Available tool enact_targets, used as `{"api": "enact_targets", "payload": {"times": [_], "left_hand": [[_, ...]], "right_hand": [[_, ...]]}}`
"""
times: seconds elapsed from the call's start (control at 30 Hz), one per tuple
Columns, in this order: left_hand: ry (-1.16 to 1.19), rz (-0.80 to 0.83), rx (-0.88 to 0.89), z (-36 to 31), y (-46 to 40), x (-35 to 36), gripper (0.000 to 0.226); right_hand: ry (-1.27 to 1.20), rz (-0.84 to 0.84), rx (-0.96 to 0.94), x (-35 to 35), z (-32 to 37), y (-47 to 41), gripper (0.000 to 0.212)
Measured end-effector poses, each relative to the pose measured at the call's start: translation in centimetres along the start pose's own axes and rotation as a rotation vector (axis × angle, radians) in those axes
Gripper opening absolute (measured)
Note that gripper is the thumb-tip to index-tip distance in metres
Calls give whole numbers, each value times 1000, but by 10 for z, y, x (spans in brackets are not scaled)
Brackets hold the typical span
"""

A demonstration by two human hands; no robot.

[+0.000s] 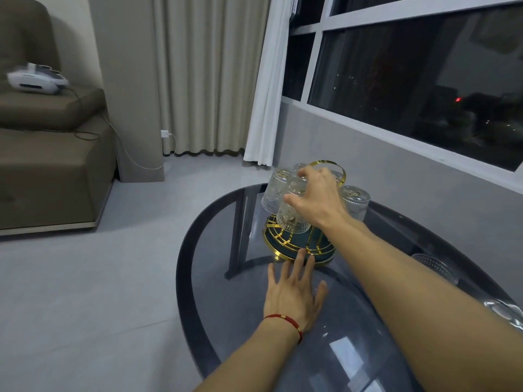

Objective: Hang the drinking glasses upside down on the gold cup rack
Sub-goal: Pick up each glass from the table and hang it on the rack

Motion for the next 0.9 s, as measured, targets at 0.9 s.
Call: {"api": "enact_targets", "payload": {"times": [0.9], "left_hand": [[176,-21,-35,-11,0,-16,53]], "right_hand": [[-104,-535,-1,-58,-160,188,43]]}}
Point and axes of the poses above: each hand's wrist, its own y-axis away from the middle knuckle, its own x-axis out of the palm, z = x × y, the point moved 9 cm from there along -y, towards the middle knuckle, and after that the axes turned 15 degrees about z, right-handed, at the moved point
